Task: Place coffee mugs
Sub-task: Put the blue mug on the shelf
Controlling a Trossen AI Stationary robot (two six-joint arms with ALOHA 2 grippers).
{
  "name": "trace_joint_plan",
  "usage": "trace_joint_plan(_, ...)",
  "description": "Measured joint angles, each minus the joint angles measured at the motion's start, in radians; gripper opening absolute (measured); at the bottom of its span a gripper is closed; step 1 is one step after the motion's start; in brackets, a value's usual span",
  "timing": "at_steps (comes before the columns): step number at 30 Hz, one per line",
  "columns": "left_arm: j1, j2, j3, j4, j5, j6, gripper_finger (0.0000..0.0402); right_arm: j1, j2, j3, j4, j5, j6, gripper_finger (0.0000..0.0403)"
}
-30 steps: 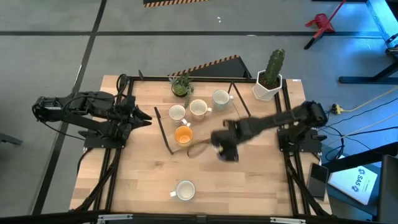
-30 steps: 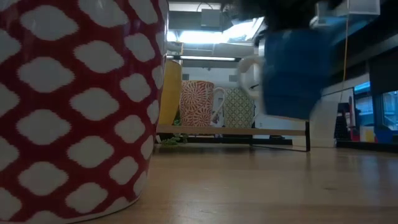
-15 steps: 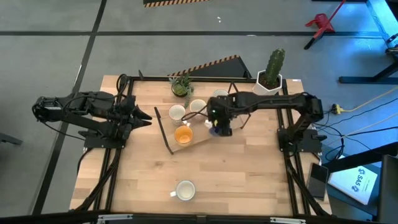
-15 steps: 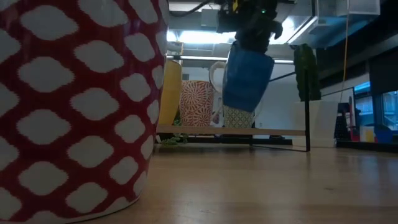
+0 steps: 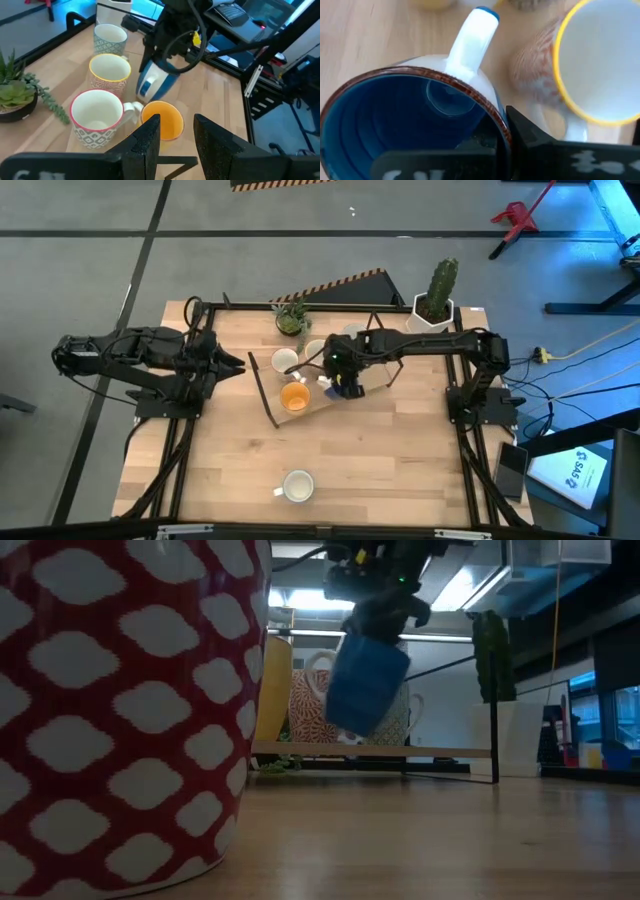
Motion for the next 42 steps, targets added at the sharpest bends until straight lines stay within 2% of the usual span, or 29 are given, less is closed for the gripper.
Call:
trace_joint_plan(14,0.0,0.0,0.0,0.0,-0.029,-0.022,0.0112,-0.003,0.029,0.0,0.002,-0.04,-0.02,0.0004)
trace_joint_plan(33,0.0,0.0,0.0,0.0,-0.029,-0.021,0.0112,-0.003,0.029,0.001,0.034,-0.04,-0.011,0.0086)
trace_joint_plan(42,0.0,0.0,0.0,0.0,-0.029,-0.021,0.0112,-0.003,0.03,0.104,0.017,-0.065,-0.011,0.0118)
